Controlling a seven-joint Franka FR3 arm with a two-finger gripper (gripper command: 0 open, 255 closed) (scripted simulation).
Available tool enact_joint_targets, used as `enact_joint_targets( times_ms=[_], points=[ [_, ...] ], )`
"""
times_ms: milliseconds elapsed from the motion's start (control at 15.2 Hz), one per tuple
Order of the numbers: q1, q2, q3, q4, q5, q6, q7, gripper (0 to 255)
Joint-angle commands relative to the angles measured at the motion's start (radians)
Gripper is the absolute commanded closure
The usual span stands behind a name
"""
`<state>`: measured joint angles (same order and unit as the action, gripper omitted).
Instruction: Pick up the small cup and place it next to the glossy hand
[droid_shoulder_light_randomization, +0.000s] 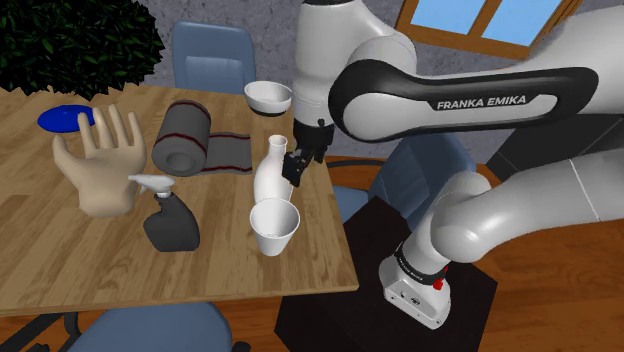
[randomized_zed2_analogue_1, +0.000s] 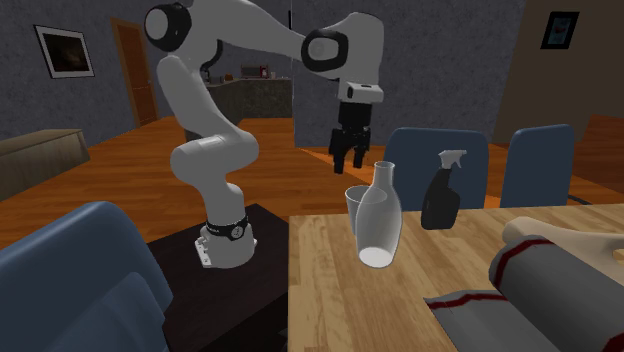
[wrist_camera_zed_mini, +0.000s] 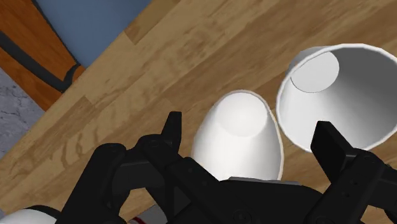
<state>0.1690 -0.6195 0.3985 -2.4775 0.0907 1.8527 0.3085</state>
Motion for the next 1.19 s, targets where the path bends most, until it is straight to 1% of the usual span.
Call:
enact_joint_targets(
  times_ms=[0, 330, 528, 660, 726, 1122],
  points=[
    [0.010, 0.043, 0.049, 0.005, 0.010, 0.034, 0.045, 0],
    [0.018, 0.182, 0.173, 0.053, 0.004, 0.109, 0.165, 0],
    [0.013, 0.282, 0.249, 0.095, -0.025, 0.150, 0.248, 0],
    [0.008, 0.356, 0.300, 0.128, -0.058, 0.175, 0.311, 0],
    [0.007, 0.373, 0.311, 0.136, -0.067, 0.179, 0.325, 0],
    [-0.002, 0.411, 0.322, 0.080, -0.091, 0.265, 0.344, 0]
  ],
)
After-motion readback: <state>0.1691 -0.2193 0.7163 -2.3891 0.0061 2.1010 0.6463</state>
